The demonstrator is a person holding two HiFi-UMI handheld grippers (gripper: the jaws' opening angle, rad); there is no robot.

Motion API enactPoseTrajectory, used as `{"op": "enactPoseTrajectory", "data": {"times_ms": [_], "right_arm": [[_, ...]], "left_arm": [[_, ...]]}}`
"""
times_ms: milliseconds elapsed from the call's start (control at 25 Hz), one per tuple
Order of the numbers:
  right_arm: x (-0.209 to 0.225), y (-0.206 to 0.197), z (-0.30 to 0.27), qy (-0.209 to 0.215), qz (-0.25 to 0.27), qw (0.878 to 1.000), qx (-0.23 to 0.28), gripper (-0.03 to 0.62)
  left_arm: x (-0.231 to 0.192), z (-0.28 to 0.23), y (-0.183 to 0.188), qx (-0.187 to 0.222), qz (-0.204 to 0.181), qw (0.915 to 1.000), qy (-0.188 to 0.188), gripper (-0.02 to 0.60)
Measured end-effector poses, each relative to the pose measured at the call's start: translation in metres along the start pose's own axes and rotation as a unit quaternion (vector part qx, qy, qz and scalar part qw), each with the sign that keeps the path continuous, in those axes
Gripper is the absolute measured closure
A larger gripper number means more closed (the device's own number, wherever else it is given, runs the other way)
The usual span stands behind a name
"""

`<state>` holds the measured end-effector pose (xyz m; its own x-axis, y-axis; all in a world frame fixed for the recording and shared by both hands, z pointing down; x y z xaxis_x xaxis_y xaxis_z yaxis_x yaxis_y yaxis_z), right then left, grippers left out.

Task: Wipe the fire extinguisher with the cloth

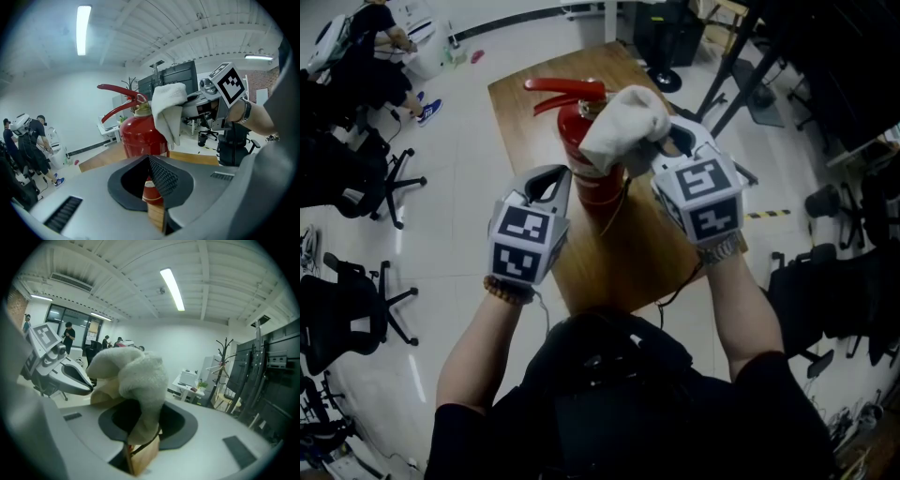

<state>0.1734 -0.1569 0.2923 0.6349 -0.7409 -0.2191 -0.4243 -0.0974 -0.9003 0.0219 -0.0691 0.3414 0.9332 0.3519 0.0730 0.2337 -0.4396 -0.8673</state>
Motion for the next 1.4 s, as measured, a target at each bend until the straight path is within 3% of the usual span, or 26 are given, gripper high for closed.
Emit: {"op": "enactPoseTrajectory", "data": {"times_ms": [240,520,1400], "right_arm": [[0.007,-0.015,-0.002,-0.007,-0.014,1.000,-0.005,0.473],[0.005,-0.071,-0.024,0.007,-0.032,0.997,-0.067,0.474],[-0.018,-0.175,-0.082,0.034,-0.054,0.988,-0.141,0.473]], "left_arm": [[0.005,-0.004,-0.005,-0.010,0.001,0.9999,0.000,0.581],[0.009,-0.009,-0.011,-0.023,0.003,0.9997,0.002,0.581],[0.010,-0.023,-0.036,-0.069,0.013,0.9975,0.011,0.581]]}}
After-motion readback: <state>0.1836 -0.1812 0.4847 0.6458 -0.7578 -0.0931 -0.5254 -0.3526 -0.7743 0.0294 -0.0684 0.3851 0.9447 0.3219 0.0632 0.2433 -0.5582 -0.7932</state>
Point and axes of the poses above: the fingertips, and each gripper's own axes: z backward along the fingers, x to its right, y out of its top, the point moved 5 cm from there along z, backward along the fingers
